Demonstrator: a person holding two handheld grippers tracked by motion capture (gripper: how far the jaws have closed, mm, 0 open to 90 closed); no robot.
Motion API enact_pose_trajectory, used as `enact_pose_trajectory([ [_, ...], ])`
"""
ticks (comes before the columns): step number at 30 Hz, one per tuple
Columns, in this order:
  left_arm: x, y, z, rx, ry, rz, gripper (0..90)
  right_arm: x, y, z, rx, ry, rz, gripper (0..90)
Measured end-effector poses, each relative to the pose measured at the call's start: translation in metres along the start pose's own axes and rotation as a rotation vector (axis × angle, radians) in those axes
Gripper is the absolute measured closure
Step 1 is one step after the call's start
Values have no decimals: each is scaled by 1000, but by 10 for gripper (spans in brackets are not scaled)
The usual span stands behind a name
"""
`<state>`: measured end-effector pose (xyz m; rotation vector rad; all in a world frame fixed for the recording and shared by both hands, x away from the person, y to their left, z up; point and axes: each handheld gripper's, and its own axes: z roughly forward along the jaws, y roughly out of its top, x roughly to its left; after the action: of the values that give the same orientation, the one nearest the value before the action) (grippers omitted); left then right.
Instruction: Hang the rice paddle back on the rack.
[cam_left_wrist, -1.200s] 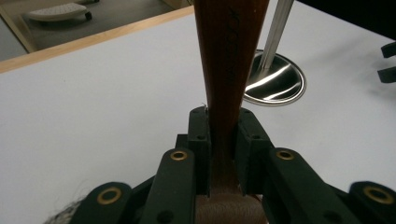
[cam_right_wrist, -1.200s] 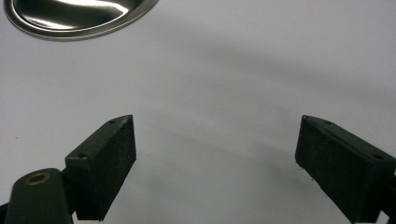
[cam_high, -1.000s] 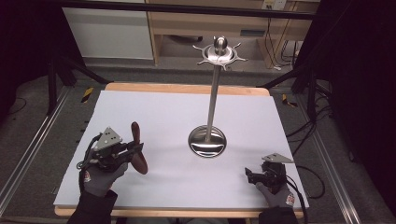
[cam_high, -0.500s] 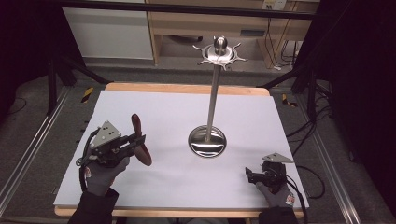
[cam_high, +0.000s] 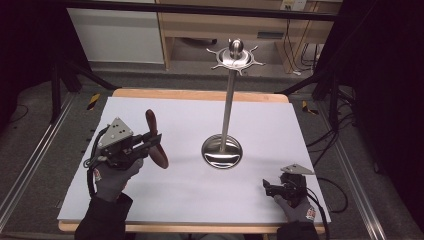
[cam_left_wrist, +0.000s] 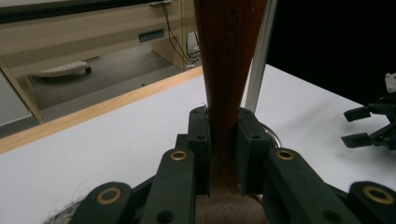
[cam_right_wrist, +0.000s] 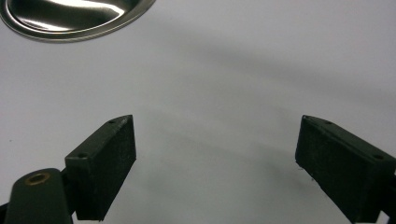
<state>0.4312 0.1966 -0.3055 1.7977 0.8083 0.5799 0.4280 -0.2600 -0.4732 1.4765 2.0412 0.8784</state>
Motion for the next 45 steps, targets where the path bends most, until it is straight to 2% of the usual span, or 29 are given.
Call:
enact_pose_trajectory([
  [1, -1, 4, 1, 0, -2, 10, 777, 0, 0, 0, 1, 0, 0, 127],
  [12, -5, 20, 7, -6, -19, 12, 777, 0, 0, 0, -1, 1, 4, 127],
  [18, -10, 33, 12, -11, -34, 15, 777, 0, 0, 0, -1, 0, -2, 127],
  [25, -17, 49, 19, -13, -50, 43, 777, 0, 0, 0, -2, 3, 2, 127],
  [31, -22, 61, 24, -19, -67, 40, 776, 0, 1, -1, -2, 7, 7, 127],
  [45, -25, 79, 31, -20, -66, 45, 777, 0, 1, 0, -2, 5, 7, 127],
])
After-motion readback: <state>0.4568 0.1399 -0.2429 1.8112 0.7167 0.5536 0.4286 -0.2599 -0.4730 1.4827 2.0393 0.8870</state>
